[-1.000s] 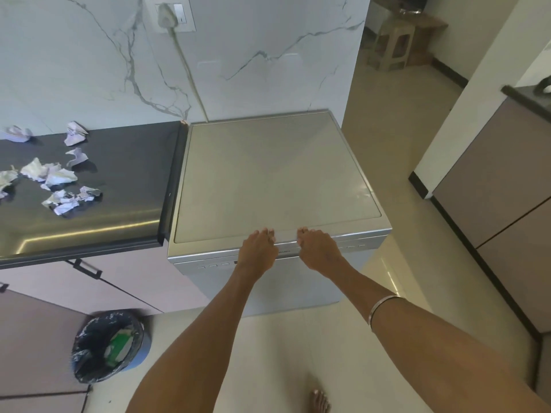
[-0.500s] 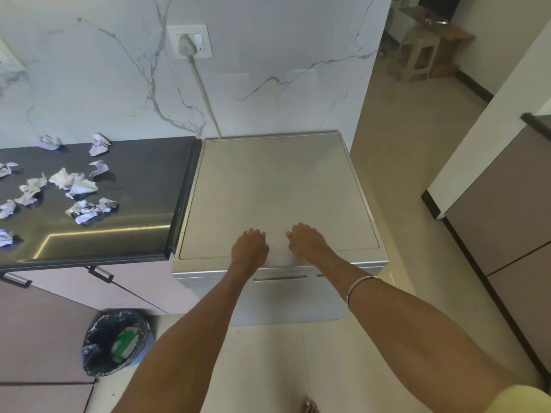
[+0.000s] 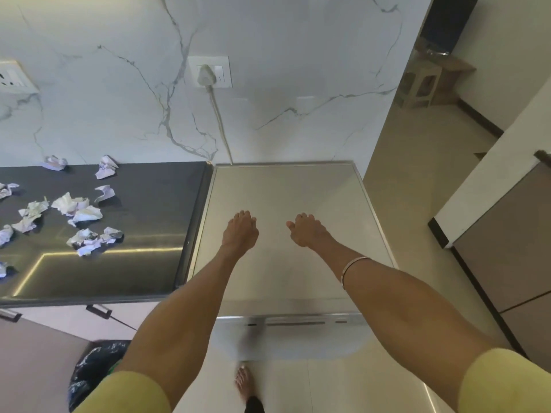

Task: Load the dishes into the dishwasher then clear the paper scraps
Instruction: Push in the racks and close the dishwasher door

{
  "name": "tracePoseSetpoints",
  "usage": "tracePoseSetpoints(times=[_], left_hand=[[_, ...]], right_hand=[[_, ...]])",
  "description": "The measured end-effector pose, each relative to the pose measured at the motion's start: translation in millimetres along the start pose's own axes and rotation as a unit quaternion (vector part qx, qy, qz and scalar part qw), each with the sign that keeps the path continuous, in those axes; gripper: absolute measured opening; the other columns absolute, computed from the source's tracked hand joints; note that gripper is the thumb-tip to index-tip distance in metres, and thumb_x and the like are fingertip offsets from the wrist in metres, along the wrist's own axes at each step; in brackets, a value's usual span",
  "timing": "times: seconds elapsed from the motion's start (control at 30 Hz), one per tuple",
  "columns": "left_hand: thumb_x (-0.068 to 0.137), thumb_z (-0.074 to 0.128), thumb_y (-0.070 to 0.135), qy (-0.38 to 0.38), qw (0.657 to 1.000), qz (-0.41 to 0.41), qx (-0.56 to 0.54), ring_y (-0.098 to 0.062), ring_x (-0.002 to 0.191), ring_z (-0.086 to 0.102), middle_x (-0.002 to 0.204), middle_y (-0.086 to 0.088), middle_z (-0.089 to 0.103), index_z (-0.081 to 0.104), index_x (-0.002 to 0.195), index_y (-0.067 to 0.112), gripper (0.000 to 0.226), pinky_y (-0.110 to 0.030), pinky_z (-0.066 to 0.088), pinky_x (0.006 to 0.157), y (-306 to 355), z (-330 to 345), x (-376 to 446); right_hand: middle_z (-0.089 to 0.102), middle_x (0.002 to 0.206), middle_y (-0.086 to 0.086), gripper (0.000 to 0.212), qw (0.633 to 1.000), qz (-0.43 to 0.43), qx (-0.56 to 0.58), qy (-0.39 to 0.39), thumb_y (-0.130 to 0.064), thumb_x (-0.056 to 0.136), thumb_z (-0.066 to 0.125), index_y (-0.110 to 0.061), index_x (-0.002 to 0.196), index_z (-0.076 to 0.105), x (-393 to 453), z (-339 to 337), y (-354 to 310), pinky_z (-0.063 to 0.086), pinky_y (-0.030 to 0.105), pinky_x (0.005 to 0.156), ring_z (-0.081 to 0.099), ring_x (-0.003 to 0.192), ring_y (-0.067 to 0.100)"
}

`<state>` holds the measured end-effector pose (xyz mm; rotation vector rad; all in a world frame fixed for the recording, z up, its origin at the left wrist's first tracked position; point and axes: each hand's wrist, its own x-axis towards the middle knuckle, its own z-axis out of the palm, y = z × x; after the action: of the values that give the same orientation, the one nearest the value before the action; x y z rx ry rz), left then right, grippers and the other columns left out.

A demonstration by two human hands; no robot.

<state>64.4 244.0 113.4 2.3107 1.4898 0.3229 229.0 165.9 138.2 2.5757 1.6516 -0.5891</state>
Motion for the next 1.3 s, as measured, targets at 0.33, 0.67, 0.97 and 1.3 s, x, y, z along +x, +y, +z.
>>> tracePoseSetpoints(times=[0.33,0.67,0.97,1.3], left_hand=[[0.1,0.038,0.013,0.093,0.992,0.053,0.062,-0.032,0.09,0.065,0.107,-0.014,0.063,0.057,0.109,0.004,0.024,-0.04,0.052,0.073,-34,-81,130],[0.098,0.041,0.012,0.15,0.981,0.024,0.122,-0.036,0.08,0.066,0.092,-0.016,0.067,0.032,0.149,0.007,0.053,-0.04,0.048,0.069,-29,-153,224],[0.096,0.042,0.014,0.215,0.967,0.044,0.126,-0.029,0.067,0.064,0.105,-0.018,0.067,0.025,0.151,0.006,0.058,-0.037,0.054,0.062,-4,-174,291],[0.091,0.05,0.012,0.147,0.983,-0.005,0.113,-0.023,0.061,0.052,0.081,-0.009,0.048,-0.008,0.156,0.022,0.088,-0.036,0.047,0.06,-6,-161,333]], right_hand=[[0.038,0.142,0.019,0.039,0.999,-0.026,-0.003,0.036,-0.018,0.106,0.028,-0.006,0.14,0.042,105,-77,-73,0.043,0.05,0.103,0.032,0.135,0.035],[0.042,0.138,0.018,0.037,0.992,-0.083,-0.032,0.093,-0.014,0.105,0.028,-0.007,0.136,0.046,172,-130,-104,0.04,0.043,0.104,0.037,0.132,0.035],[0.04,0.14,0.017,0.036,0.986,-0.097,-0.042,0.126,-0.018,0.105,0.031,-0.005,0.136,0.044,234,-186,-123,0.046,0.05,0.1,0.035,0.134,0.035],[0.021,0.16,0.015,0.054,0.975,-0.126,0.01,0.186,-0.029,0.106,0.031,0.0,0.152,0.021,271,-185,-134,0.028,0.045,0.115,0.019,0.147,0.034]])
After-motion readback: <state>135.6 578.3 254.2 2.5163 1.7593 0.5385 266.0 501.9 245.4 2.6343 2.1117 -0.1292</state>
